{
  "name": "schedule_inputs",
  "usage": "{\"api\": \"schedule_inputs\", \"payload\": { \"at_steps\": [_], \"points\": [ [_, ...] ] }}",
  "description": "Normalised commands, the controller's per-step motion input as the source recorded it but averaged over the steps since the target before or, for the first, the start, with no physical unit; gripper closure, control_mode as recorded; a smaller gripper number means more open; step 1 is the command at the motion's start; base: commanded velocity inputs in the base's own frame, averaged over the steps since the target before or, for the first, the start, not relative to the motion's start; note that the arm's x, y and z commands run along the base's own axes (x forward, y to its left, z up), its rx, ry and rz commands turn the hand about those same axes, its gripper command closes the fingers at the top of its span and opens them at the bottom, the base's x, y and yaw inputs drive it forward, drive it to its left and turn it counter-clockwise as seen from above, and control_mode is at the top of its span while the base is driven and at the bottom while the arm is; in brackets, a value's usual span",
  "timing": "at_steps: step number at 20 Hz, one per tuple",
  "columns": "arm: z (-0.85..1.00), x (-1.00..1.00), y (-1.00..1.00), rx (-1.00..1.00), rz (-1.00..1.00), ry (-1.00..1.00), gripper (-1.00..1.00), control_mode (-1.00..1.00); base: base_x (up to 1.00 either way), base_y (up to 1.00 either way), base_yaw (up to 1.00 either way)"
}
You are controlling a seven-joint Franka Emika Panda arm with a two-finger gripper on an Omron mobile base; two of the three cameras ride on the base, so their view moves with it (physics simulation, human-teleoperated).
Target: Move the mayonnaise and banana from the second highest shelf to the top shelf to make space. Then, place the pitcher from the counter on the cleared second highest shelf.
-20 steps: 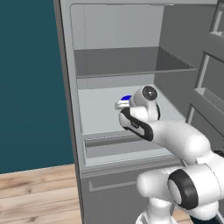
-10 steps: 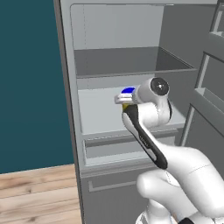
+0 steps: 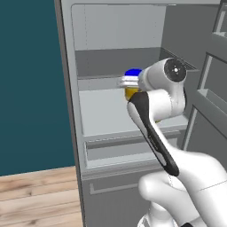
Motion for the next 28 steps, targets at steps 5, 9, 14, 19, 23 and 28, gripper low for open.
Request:
{"api": "schedule_inputs", "payload": {
  "at_steps": [5, 9, 14, 19, 23, 28],
  "points": [
    [0.95, 0.00, -0.10, 0.04, 0.00, -0.17, 1.00, -1.00, 0.00, 0.00, 0.00],
    [0.69, 0.01, -0.22, 0.07, 0.00, -0.12, 1.00, -1.00, 0.00, 0.00, 0.00],
    [0.13, 0.33, -0.32, 0.08, 0.00, -0.01, 1.00, -1.00, 0.00, 0.00, 0.00],
    [0.00, 0.73, -0.31, 0.04, 0.00, 0.02, 1.00, -1.00, 0.00, 0.00, 0.00],
    [-0.10, 0.90, -0.13, 0.00, 0.00, 0.08, 1.00, -1.00, 0.00, 0.00, 0.00],
    [-0.32, 0.91, -0.02, 0.00, 0.00, 0.11, 1.00, -1.00, 0.00, 0.00, 0.00]
  ]
}}
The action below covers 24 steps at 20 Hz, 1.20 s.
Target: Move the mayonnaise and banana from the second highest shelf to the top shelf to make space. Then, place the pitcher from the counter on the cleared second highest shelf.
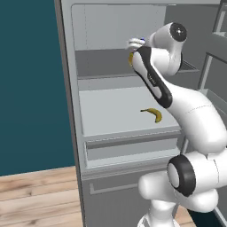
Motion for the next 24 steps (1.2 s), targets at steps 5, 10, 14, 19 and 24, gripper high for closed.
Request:
{"api": "schedule_inputs", "payload": {
  "at_steps": [5, 10, 14, 19, 24],
  "points": [
    [-0.40, 0.88, 0.00, 0.00, 0.00, 0.09, 1.00, -1.00, 0.00, 0.00, 0.00],
    [-0.28, 0.91, 0.00, 0.00, 0.00, 0.03, 1.00, -1.00, 0.00, 0.00, 0.00],
    [-0.23, 0.97, 0.00, 0.00, 0.00, 0.00, -1.00, -1.00, 0.00, 0.00, 0.00],
    [-0.19, 0.76, 0.00, 0.00, 0.00, 0.00, -1.00, -1.00, 0.00, 0.00, 0.00],
    [-0.01, 0.12, 0.00, -0.01, 0.00, 0.00, -1.00, -1.00, 0.00, 0.00, 0.00]
  ]
}}
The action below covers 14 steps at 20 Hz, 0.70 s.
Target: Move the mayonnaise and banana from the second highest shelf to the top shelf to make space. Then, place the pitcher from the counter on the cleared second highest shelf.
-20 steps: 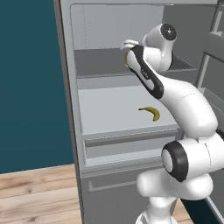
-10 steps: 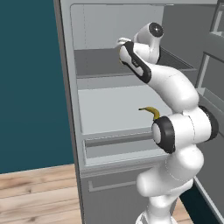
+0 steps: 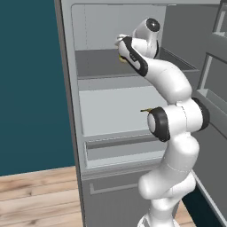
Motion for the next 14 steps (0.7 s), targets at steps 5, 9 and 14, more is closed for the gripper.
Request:
{"api": "schedule_inputs", "payload": {
  "at_steps": [5, 9, 14],
  "points": [
    [0.01, -0.03, 0.05, -0.05, 0.00, 0.00, -1.00, -1.00, 0.00, 0.00, 0.00],
    [-0.02, -0.29, 0.18, -0.12, 0.00, 0.00, -1.00, -1.00, 0.00, 0.00, 0.00],
    [-0.13, -0.66, 0.07, -0.12, 0.00, 0.00, -1.00, -1.00, 0.00, 0.00, 0.00]
  ]
}}
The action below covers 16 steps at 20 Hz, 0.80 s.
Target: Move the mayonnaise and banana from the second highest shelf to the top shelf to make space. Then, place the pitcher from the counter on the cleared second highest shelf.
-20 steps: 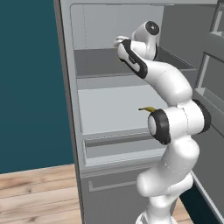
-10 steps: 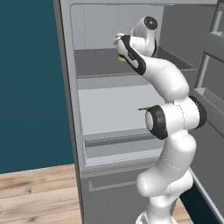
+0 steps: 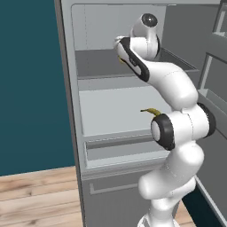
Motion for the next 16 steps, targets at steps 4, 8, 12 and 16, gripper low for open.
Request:
{"api": "schedule_inputs", "payload": {
  "at_steps": [4, 8, 12, 16],
  "points": [
    [-0.16, -0.90, -0.04, -0.07, 0.00, 0.00, -1.00, -1.00, 0.00, 0.00, 0.00],
    [-0.31, -1.00, -0.23, -0.04, 0.00, 0.00, -1.00, -1.00, 0.00, 0.00, 0.00],
    [-0.54, -1.00, -0.38, -0.03, 0.00, 0.00, -1.00, -1.00, 0.00, 0.00, 0.00],
    [-0.81, -0.74, -0.38, -0.05, 0.00, 0.05, -1.00, -1.00, 0.00, 0.00, 0.00]
  ]
}}
